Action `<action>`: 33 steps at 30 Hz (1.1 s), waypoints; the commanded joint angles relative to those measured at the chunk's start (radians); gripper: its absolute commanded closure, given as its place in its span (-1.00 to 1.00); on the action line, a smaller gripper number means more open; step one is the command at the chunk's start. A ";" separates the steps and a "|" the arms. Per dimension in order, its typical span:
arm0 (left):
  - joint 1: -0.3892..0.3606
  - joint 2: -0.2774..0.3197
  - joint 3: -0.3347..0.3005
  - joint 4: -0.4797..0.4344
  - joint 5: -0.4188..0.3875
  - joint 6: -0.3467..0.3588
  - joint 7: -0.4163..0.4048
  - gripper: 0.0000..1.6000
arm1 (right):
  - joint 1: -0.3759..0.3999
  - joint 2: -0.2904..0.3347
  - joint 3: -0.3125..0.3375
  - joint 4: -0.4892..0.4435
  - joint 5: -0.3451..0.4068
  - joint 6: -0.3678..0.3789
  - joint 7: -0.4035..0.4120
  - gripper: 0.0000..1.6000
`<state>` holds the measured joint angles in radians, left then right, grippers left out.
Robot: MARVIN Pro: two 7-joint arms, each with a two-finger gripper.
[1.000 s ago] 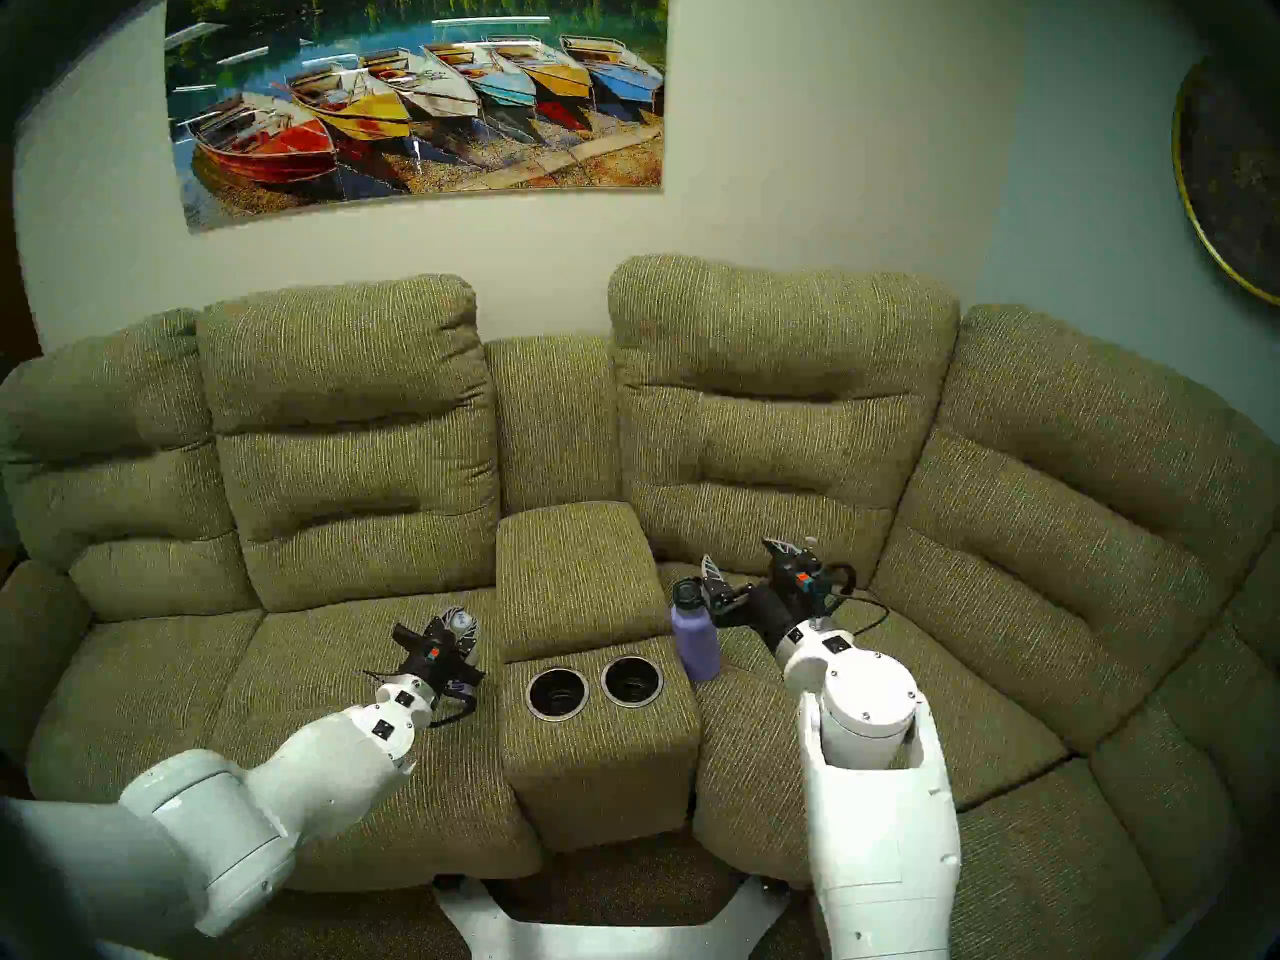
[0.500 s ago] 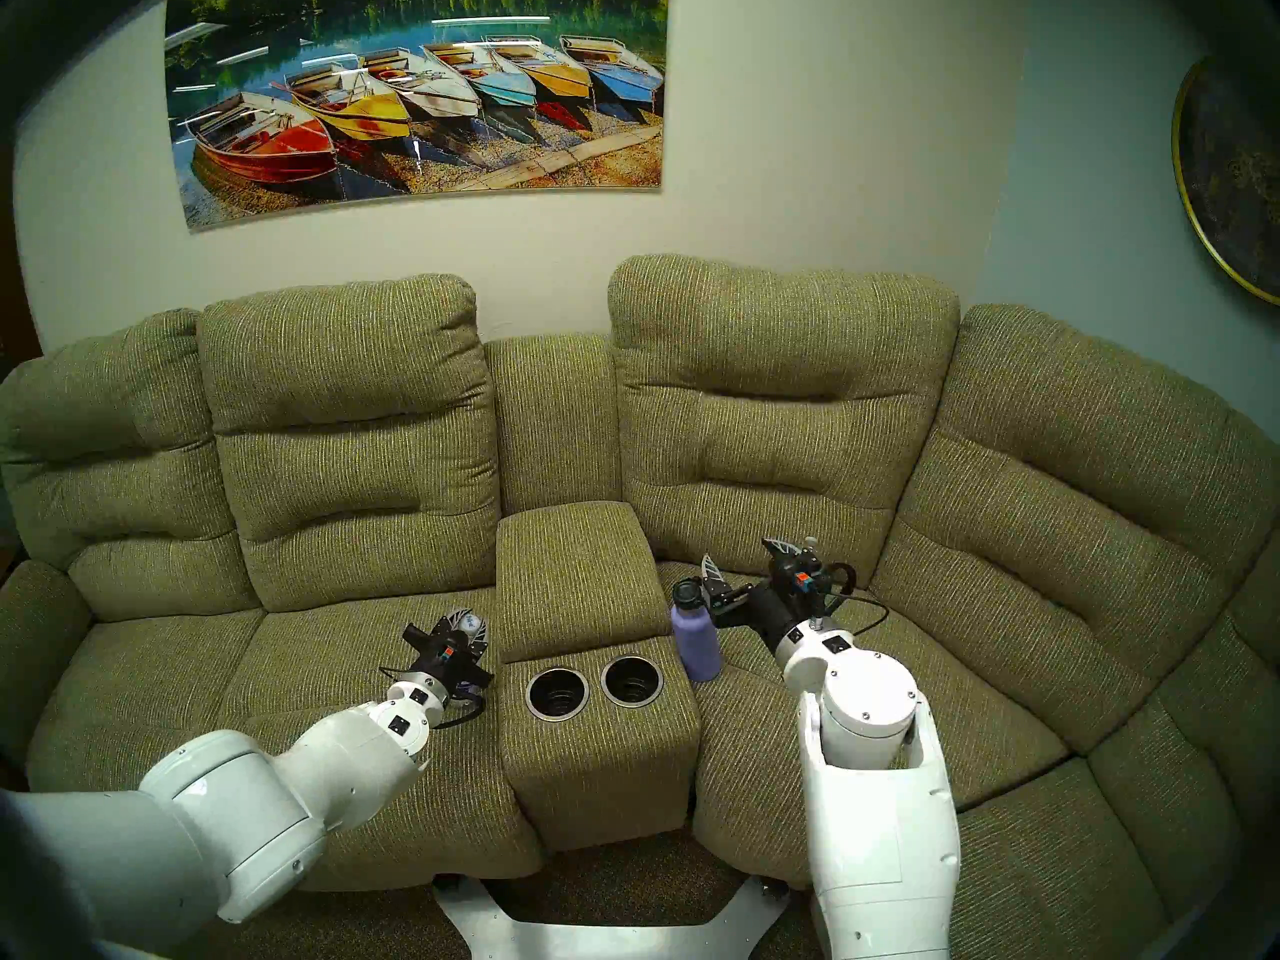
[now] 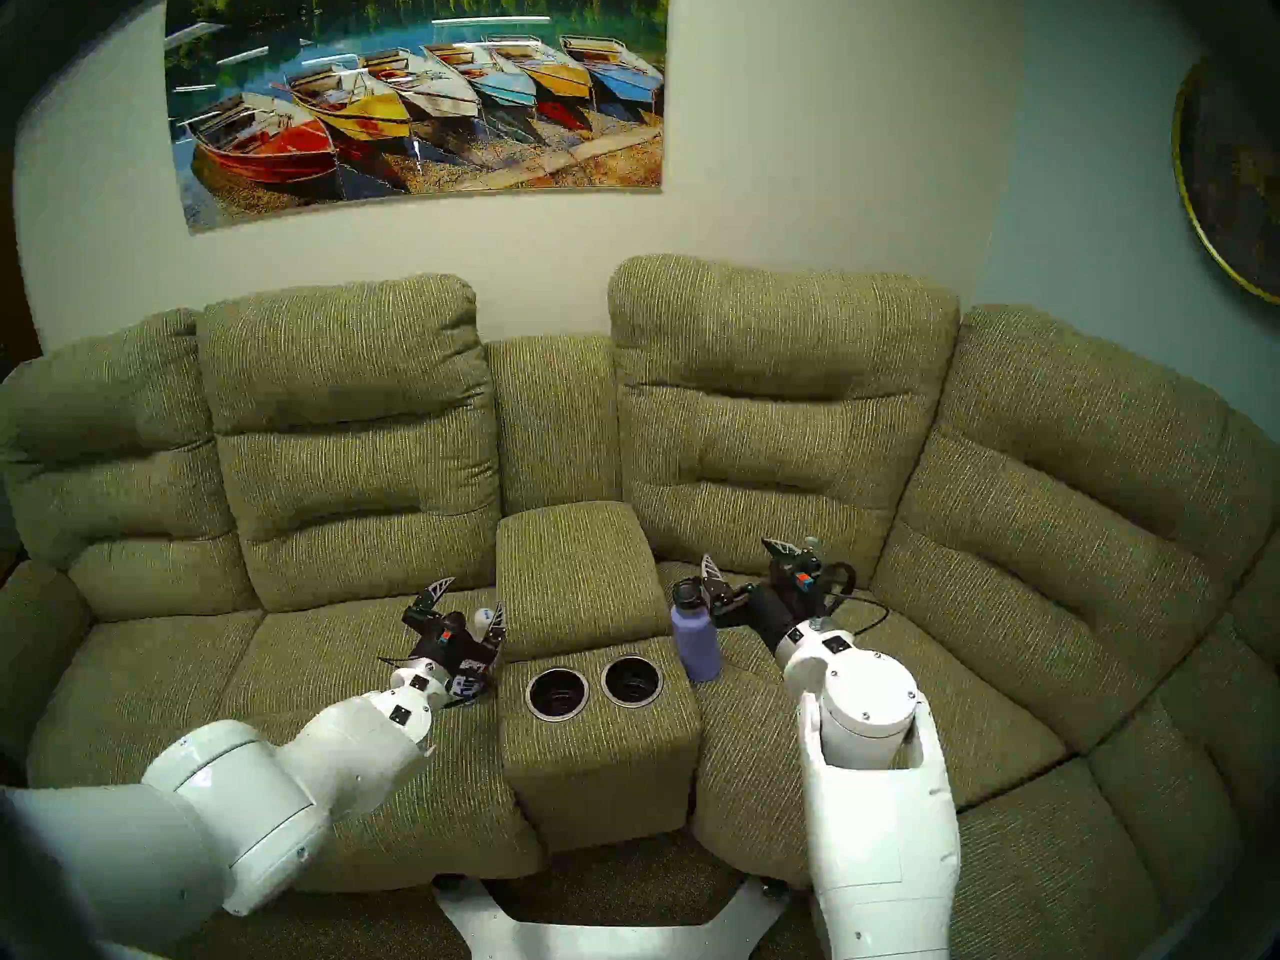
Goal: Take bottles out of cup holder
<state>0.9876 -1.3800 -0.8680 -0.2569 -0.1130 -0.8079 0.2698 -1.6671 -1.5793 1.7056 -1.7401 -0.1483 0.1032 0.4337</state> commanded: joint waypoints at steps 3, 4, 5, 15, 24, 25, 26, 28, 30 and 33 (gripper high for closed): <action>0.039 0.048 -0.046 -0.147 -0.052 -0.141 -0.018 -1.00 | 0.009 0.001 0.000 -0.020 0.002 -0.005 0.001 -1.00; 0.043 0.051 -0.048 -0.153 -0.054 -0.148 -0.019 -1.00 | 0.010 0.001 0.000 -0.019 0.002 -0.005 0.000 -1.00; 0.051 0.055 -0.049 -0.162 -0.057 -0.152 -0.022 -1.00 | 0.010 0.001 0.000 -0.019 0.002 -0.005 0.000 -1.00; 0.141 0.080 -0.050 -0.275 -0.084 -0.152 -0.079 -1.00 | 0.011 0.001 0.000 -0.014 0.001 -0.005 0.000 -1.00; 0.201 0.120 -0.064 -0.394 -0.117 -0.152 -0.113 -1.00 | 0.012 0.001 0.000 -0.012 0.001 -0.005 0.000 -1.00; 0.210 0.127 -0.066 -0.414 -0.121 -0.152 -0.118 -1.00 | 0.012 0.001 0.000 -0.012 0.001 -0.005 0.000 -1.00; 0.216 0.133 -0.066 -0.425 -0.124 -0.152 -0.122 -1.00 | 0.012 0.001 0.000 -0.012 0.001 -0.005 0.000 -1.00; 0.234 0.147 -0.070 -0.463 -0.131 -0.152 -0.129 -1.00 | 0.012 0.001 0.000 -0.012 0.001 -0.005 0.000 -1.00; 0.244 0.154 -0.072 -0.479 -0.138 -0.152 -0.136 -1.00 | 0.012 0.001 0.000 -0.012 0.002 -0.006 0.000 -1.00; 0.276 0.175 -0.076 -0.540 -0.159 -0.152 -0.156 -1.00 | 0.012 0.001 0.000 -0.013 0.002 -0.006 0.000 -1.00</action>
<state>1.2189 -1.2474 -0.9357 -0.6951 -0.2434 -0.9473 0.1334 -1.6662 -1.5794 1.7055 -1.7329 -0.1484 0.1032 0.4336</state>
